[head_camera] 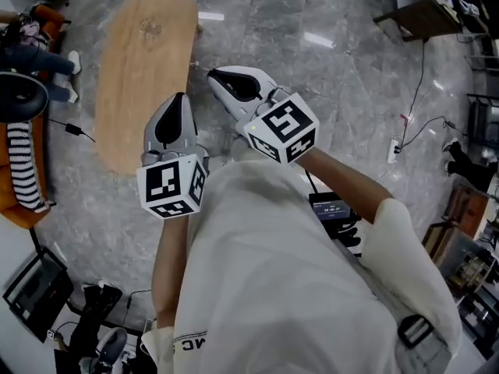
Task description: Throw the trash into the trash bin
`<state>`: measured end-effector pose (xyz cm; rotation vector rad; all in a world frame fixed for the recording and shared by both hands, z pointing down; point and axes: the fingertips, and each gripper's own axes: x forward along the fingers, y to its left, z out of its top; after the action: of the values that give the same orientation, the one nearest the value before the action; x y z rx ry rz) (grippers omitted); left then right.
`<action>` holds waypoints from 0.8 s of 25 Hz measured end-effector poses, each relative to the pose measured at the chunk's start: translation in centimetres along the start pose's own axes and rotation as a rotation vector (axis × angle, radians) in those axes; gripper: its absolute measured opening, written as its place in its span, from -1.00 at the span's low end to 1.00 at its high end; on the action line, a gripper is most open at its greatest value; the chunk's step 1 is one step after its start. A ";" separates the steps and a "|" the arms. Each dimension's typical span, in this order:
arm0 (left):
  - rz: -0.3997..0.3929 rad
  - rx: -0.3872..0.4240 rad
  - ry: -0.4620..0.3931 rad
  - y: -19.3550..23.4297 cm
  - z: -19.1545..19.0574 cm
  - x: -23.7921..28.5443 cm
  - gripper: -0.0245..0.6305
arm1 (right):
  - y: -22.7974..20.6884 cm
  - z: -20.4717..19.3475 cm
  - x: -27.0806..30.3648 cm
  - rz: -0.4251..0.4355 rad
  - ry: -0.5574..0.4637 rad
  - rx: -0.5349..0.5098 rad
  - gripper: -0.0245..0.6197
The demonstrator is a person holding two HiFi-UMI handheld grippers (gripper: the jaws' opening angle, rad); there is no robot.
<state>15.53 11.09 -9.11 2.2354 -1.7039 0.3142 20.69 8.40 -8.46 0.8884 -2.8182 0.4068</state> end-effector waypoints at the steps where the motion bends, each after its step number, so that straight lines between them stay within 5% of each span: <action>1: 0.000 -0.002 -0.004 0.0 0.0 -0.4 -0.93 | 0.5 0.4 -0.3 0.003 -0.008 -0.005 -0.84; 20: -0.030 0.025 -0.065 -0.2 1.4 -7.5 -0.93 | 10.3 2.8 -2.4 0.034 -0.086 -0.036 -0.83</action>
<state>13.66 17.34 -13.17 2.3107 -1.7059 0.2607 16.41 16.96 -13.85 0.8728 -2.9123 0.3284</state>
